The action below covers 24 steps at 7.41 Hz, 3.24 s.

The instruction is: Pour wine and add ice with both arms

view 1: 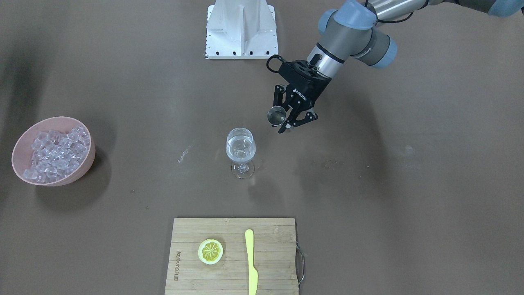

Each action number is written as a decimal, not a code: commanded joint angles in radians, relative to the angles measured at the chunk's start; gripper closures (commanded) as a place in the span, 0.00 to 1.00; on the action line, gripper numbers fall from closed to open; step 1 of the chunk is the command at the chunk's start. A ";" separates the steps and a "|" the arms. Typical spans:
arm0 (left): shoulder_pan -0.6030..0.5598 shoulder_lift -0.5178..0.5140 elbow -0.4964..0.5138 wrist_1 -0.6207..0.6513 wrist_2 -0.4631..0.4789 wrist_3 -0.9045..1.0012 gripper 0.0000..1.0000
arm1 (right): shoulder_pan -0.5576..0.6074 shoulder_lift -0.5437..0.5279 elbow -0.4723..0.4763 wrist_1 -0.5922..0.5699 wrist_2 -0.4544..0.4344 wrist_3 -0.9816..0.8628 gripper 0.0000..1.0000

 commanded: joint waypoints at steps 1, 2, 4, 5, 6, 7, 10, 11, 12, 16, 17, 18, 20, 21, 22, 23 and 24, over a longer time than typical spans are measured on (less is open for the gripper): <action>0.001 -0.083 0.001 0.141 -0.023 0.004 1.00 | 0.001 -0.004 0.000 0.000 0.000 0.000 0.00; 0.002 -0.088 0.001 0.170 -0.024 0.006 1.00 | 0.001 -0.004 0.000 0.000 0.000 0.000 0.00; 0.002 -0.117 -0.001 0.242 -0.045 0.007 1.00 | 0.005 -0.005 0.000 0.002 0.000 0.000 0.00; 0.002 -0.125 -0.001 0.272 -0.045 0.007 1.00 | 0.005 -0.005 0.000 0.000 0.000 0.000 0.00; 0.001 -0.125 -0.001 0.275 -0.045 0.020 1.00 | 0.005 -0.007 0.000 0.000 0.002 0.000 0.00; -0.001 -0.123 -0.005 0.298 -0.045 0.020 1.00 | 0.005 -0.007 0.000 0.000 0.002 0.000 0.00; 0.001 -0.140 -0.008 0.338 -0.045 0.020 1.00 | 0.005 -0.008 0.000 0.000 0.003 0.000 0.00; 0.001 -0.164 -0.008 0.383 -0.044 0.020 1.00 | 0.005 -0.008 0.000 0.000 0.002 0.000 0.00; 0.001 -0.174 -0.008 0.396 -0.043 0.020 1.00 | 0.005 -0.008 0.000 0.000 0.002 0.000 0.00; 0.001 -0.206 -0.002 0.459 -0.040 0.021 1.00 | 0.005 -0.008 0.000 0.000 0.003 0.000 0.00; 0.001 -0.218 -0.002 0.486 -0.040 0.027 1.00 | 0.005 -0.008 0.000 0.000 0.002 0.000 0.00; 0.001 -0.218 0.001 0.491 -0.039 0.030 1.00 | 0.005 -0.010 -0.002 0.000 0.002 0.000 0.00; -0.001 -0.250 0.002 0.564 -0.036 0.052 1.00 | 0.005 -0.008 -0.002 0.000 0.002 0.000 0.00; -0.001 -0.264 0.002 0.591 -0.036 0.055 1.00 | 0.005 -0.008 -0.002 0.000 0.002 0.000 0.00; -0.001 -0.267 0.005 0.595 -0.034 0.055 1.00 | 0.005 -0.010 -0.002 0.000 0.002 0.000 0.00; -0.001 -0.267 0.013 0.596 -0.031 0.055 1.00 | 0.005 -0.010 -0.002 0.000 0.002 0.000 0.00; -0.002 -0.276 0.027 0.596 -0.031 0.055 1.00 | 0.005 -0.008 -0.009 0.002 0.003 0.000 0.00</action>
